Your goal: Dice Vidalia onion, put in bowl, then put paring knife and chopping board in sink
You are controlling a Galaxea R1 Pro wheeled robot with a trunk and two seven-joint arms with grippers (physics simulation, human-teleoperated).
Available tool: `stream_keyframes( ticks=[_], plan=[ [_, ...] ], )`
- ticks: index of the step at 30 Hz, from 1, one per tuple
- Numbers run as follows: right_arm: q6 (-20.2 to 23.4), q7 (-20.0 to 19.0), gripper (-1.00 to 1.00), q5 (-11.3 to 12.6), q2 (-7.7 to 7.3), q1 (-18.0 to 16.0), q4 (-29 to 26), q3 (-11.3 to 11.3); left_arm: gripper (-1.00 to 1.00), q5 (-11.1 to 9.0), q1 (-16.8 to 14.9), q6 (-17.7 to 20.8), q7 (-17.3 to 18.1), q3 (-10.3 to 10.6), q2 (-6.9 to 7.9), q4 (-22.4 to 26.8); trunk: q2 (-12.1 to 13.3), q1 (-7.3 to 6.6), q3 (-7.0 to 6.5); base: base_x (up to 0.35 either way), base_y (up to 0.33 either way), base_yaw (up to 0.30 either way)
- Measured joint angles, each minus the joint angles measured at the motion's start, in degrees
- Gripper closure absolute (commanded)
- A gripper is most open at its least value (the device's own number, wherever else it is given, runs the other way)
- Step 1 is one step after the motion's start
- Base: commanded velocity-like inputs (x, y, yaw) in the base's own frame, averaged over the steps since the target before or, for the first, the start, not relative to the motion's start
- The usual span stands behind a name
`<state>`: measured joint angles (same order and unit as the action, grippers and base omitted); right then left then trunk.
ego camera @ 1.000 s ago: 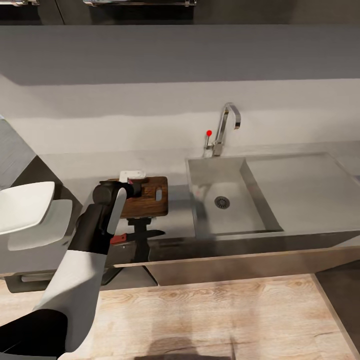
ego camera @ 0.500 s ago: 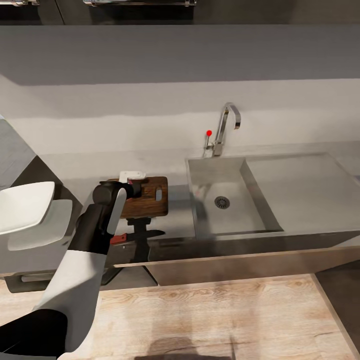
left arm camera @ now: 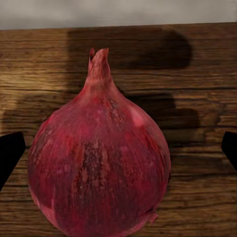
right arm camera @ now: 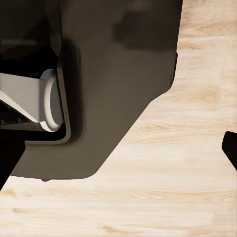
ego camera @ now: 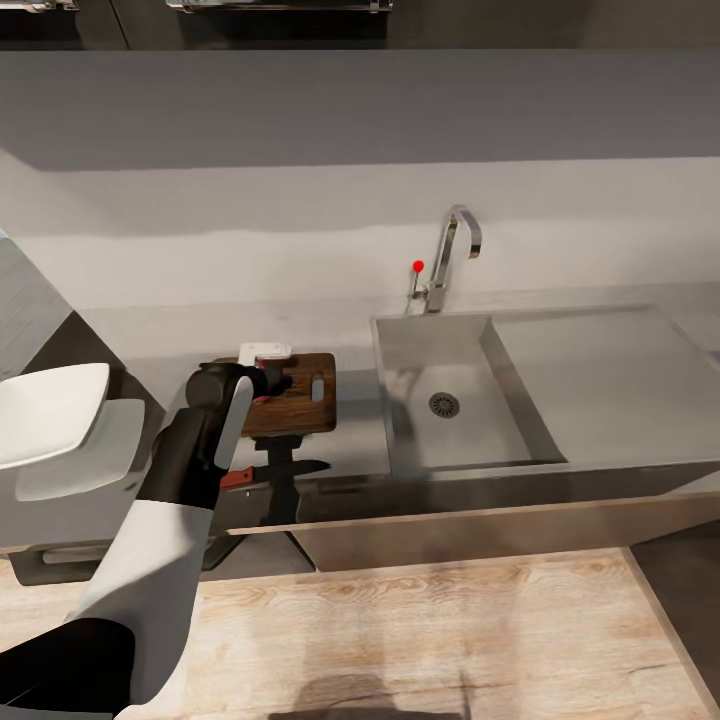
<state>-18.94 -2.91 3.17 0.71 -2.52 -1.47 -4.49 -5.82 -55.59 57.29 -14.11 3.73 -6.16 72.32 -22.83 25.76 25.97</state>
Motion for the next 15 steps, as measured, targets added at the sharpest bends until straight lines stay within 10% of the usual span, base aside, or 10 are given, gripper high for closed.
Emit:
stream_keyframes(
  ticks=[9,15],
  plan=[
    [0.0,0.0,-1.00,0.0,0.00,0.0,0.0,0.0,-1.00,0.1,0.0,0.0,0.0,0.0,0.00,1.2,0.0,0.00,0.00,0.000,0.000,0.000],
    [0.0,0.0,-1.00,0.0,0.00,0.0,0.0,0.0,-1.00,0.1,0.0,0.3,-0.1,-0.3,0.15,12.8,0.0,0.00,0.00,0.000,0.000,0.000]
  ],
)
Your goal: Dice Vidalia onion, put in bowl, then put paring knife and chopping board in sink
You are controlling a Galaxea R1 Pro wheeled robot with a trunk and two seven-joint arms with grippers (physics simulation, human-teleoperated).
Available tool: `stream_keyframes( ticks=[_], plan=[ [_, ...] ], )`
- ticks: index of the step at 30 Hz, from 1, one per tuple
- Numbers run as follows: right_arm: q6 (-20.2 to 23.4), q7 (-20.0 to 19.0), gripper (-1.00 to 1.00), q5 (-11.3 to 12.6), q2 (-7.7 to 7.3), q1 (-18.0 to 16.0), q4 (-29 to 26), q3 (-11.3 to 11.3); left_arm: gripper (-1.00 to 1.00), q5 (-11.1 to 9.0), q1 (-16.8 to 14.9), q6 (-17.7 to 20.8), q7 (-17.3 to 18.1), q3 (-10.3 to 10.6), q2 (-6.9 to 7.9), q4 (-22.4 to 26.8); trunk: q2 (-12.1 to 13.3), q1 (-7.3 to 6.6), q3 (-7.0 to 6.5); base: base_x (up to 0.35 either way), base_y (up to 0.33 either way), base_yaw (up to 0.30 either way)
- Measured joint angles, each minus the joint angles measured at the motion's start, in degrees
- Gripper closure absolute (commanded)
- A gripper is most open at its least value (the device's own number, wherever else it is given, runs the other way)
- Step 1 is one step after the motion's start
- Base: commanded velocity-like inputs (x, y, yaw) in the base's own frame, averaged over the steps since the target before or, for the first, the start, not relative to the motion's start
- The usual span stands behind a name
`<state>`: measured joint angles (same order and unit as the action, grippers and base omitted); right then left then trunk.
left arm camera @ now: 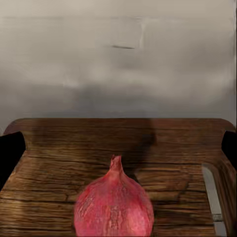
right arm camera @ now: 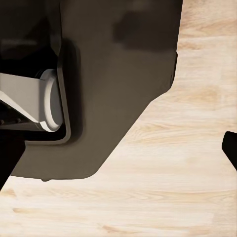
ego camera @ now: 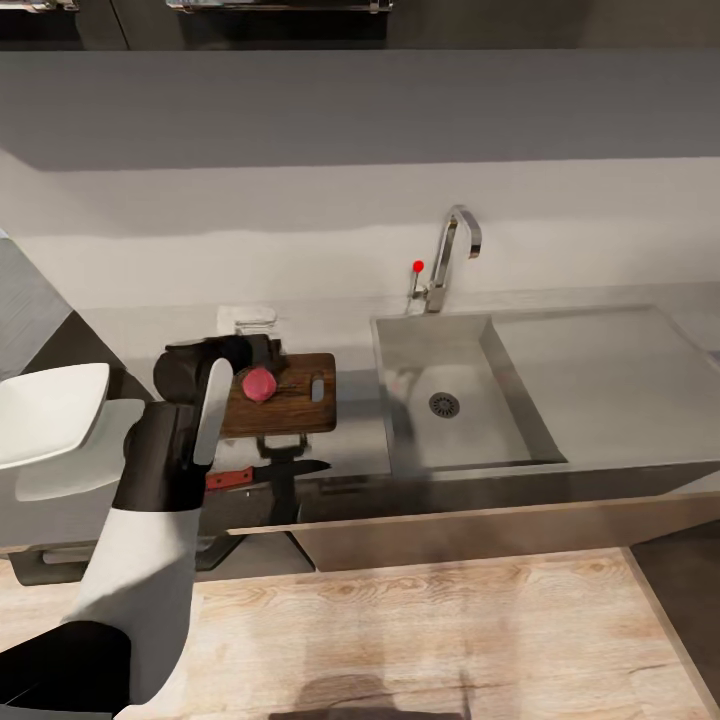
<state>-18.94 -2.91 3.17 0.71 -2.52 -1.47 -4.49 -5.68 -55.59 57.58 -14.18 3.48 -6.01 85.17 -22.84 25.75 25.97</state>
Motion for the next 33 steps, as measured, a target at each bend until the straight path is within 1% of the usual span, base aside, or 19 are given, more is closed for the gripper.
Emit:
stream_keyframes(
  ticks=[2,6,19,23,33],
  plan=[
    [0.0,0.0,-1.00,0.0,0.00,0.0,0.0,0.0,-1.00,0.0,0.0,0.0,0.0,-0.2,0.02,2.1,0.0,0.00,0.00,0.000,0.000,0.000],
    [0.0,0.0,-1.00,0.0,0.00,0.0,0.0,0.0,-1.00,0.0,0.0,0.0,0.0,-0.1,0.03,3.2,0.0,0.00,0.00,0.000,0.000,0.000],
    [-0.1,0.0,-1.00,0.0,0.00,0.0,0.0,0.0,-1.00,0.0,0.0,0.1,0.0,0.2,0.24,3.4,0.0,0.01,0.00,-0.014,0.000,0.000],
    [-0.3,-0.5,-1.00,-0.3,-0.08,0.0,-0.1,-0.1,-1.00,0.0,0.0,0.2,0.0,0.2,0.28,3.3,0.0,0.03,0.00,-0.239,0.000,0.000],
    [-0.4,-0.7,-1.00,-0.4,-0.04,0.0,-0.1,-0.2,-1.00,0.0,0.0,0.1,0.0,0.2,0.28,3.3,0.0,0.04,-0.01,-0.328,0.000,0.000]
  ],
)
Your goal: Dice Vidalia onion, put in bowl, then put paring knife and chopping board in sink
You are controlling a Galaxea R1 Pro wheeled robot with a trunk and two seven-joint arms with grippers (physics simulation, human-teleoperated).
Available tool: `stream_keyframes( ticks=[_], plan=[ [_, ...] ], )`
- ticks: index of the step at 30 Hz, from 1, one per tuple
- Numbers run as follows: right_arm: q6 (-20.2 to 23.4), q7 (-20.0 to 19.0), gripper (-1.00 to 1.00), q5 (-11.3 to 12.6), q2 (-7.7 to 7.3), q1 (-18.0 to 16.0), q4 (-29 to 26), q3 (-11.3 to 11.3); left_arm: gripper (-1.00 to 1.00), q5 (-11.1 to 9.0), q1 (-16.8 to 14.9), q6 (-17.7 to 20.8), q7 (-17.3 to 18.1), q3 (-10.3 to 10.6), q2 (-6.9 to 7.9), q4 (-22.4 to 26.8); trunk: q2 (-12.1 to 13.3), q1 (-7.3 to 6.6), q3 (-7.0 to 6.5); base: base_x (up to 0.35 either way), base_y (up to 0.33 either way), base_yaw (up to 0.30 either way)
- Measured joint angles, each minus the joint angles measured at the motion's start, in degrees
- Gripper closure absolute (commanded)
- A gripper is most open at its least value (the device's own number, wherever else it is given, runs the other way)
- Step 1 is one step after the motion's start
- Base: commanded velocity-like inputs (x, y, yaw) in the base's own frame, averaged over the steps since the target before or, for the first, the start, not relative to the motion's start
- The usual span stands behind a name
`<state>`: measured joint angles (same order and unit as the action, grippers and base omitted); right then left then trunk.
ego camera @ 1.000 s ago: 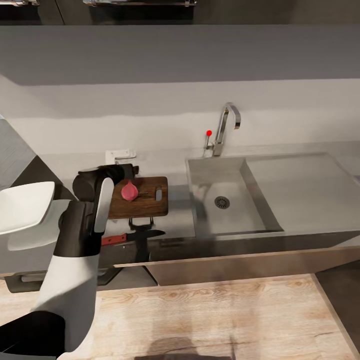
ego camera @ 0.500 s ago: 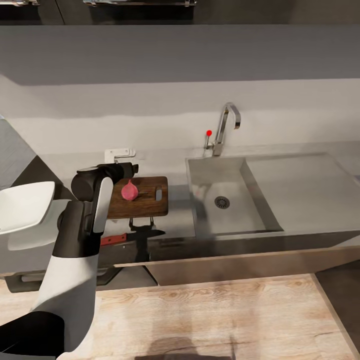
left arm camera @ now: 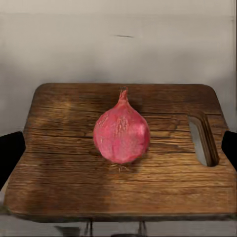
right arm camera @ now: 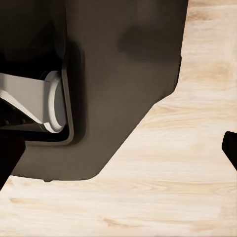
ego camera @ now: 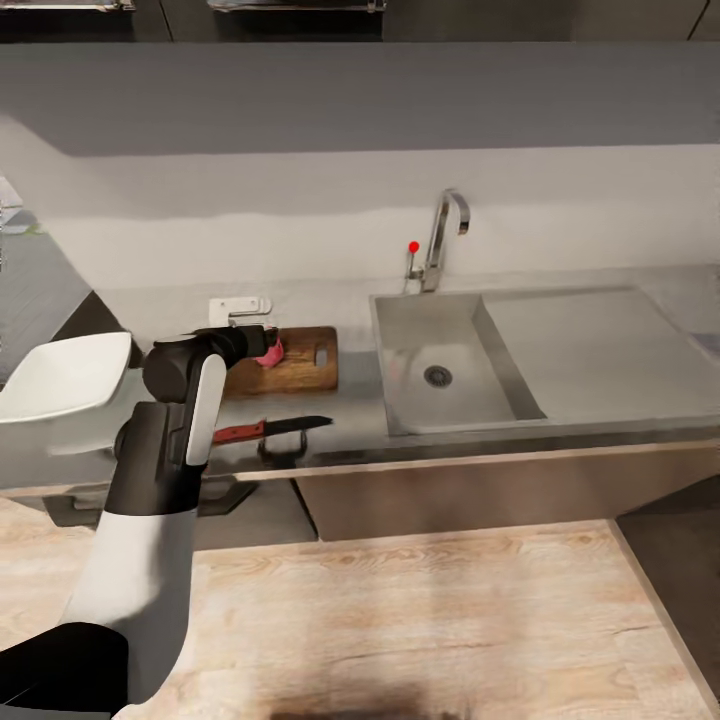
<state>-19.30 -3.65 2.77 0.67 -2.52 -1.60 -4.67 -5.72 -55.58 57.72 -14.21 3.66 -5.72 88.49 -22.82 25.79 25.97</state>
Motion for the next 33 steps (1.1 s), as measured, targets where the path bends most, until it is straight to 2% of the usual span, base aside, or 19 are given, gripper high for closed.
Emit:
stream_keyframes(
  ticks=[27,33],
  plan=[
    [0.0,0.0,-1.00,0.0,0.03,0.0,0.0,0.0,-1.00,-0.1,0.0,0.1,0.0,0.0,0.00,-0.9,0.0,0.00,0.00,-0.336,0.000,0.000],
    [0.0,0.0,-1.00,0.0,0.03,0.0,0.0,0.0,-1.00,-0.2,0.0,0.1,0.0,0.0,0.00,-2.4,0.0,0.00,0.00,-0.336,0.000,0.000]
  ],
)
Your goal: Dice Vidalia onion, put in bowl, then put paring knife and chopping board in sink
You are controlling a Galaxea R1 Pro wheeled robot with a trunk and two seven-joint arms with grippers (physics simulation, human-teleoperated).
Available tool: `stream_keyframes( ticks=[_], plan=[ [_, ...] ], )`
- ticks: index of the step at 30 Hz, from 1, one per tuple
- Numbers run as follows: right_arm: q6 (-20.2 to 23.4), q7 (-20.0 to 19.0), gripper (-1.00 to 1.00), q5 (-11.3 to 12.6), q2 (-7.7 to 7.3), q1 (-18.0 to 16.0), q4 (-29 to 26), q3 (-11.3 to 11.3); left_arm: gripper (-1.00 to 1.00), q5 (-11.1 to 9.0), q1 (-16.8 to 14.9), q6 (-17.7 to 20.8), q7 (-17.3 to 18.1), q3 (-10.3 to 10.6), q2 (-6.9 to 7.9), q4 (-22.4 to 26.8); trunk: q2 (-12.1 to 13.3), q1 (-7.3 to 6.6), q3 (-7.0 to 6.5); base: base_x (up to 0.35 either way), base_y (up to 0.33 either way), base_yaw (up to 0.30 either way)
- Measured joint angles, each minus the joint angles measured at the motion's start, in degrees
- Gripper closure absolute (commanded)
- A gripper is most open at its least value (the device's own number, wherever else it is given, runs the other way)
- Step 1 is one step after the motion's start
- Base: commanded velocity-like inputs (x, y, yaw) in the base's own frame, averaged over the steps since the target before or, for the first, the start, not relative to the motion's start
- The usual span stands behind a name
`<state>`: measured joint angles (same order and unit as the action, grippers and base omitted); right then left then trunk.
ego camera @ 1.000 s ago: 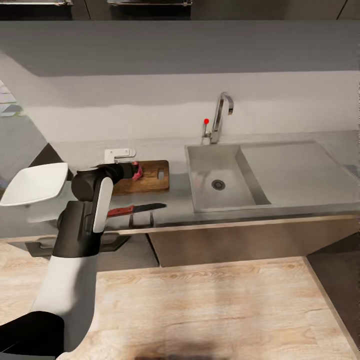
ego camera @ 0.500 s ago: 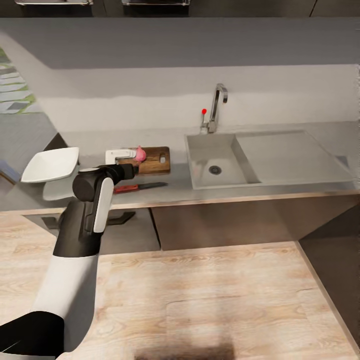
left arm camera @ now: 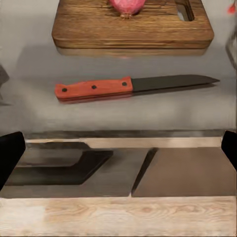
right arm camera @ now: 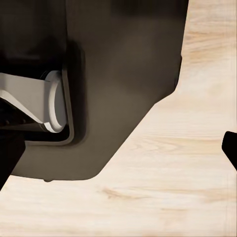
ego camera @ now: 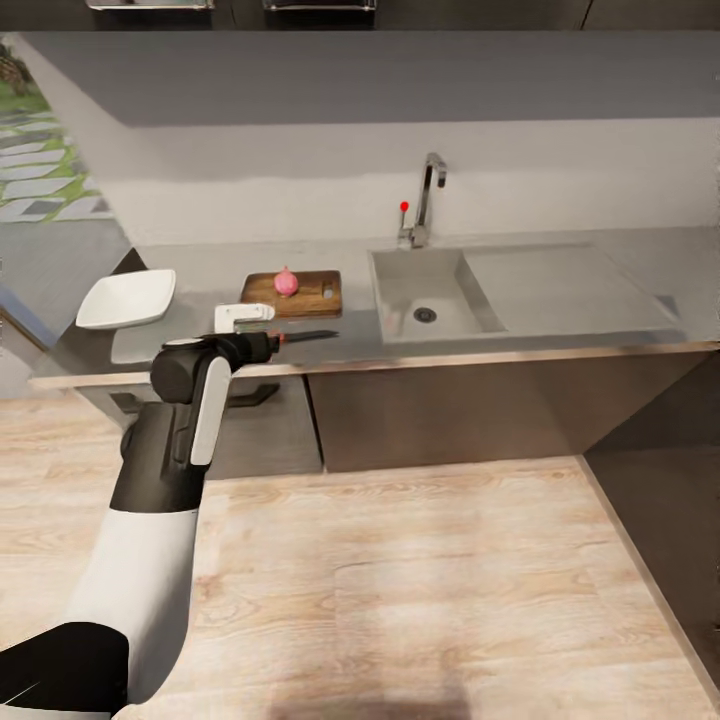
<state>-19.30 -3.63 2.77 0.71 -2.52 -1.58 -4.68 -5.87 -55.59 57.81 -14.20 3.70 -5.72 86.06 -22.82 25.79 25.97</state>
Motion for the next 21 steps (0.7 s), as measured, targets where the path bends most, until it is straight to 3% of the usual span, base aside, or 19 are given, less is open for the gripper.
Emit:
stream_keyframes(
  ticks=[9,14,15,19,21],
  plan=[
    [0.0,0.1,-1.00,0.0,-0.08,0.0,-0.1,0.0,-1.00,0.0,0.0,-0.2,0.0,0.0,0.00,-5.5,0.0,0.00,0.00,-0.336,0.000,0.000],
    [0.0,0.1,-1.00,0.0,-0.16,0.0,-0.1,0.0,-1.00,0.1,0.0,-0.7,0.3,0.0,0.00,-15.9,0.0,0.00,0.00,-0.325,0.000,0.000],
    [0.0,0.1,-1.00,0.0,-0.29,0.0,-0.1,0.1,-1.00,0.0,0.1,-2.9,0.4,0.1,0.01,-21.5,0.0,0.00,0.01,-0.261,0.000,0.000],
    [0.1,0.1,-1.00,0.0,-0.51,0.0,-0.5,0.1,-1.00,0.1,0.0,-14.4,0.6,1.1,-0.05,-34.0,0.0,-0.01,0.01,-0.122,0.000,0.000],
    [0.0,0.1,-1.00,0.0,-0.59,0.0,-0.8,0.2,-1.00,0.0,0.0,-24.8,0.7,3.8,-0.09,-45.2,0.0,-0.02,0.02,-0.031,0.000,0.000]
  ],
)
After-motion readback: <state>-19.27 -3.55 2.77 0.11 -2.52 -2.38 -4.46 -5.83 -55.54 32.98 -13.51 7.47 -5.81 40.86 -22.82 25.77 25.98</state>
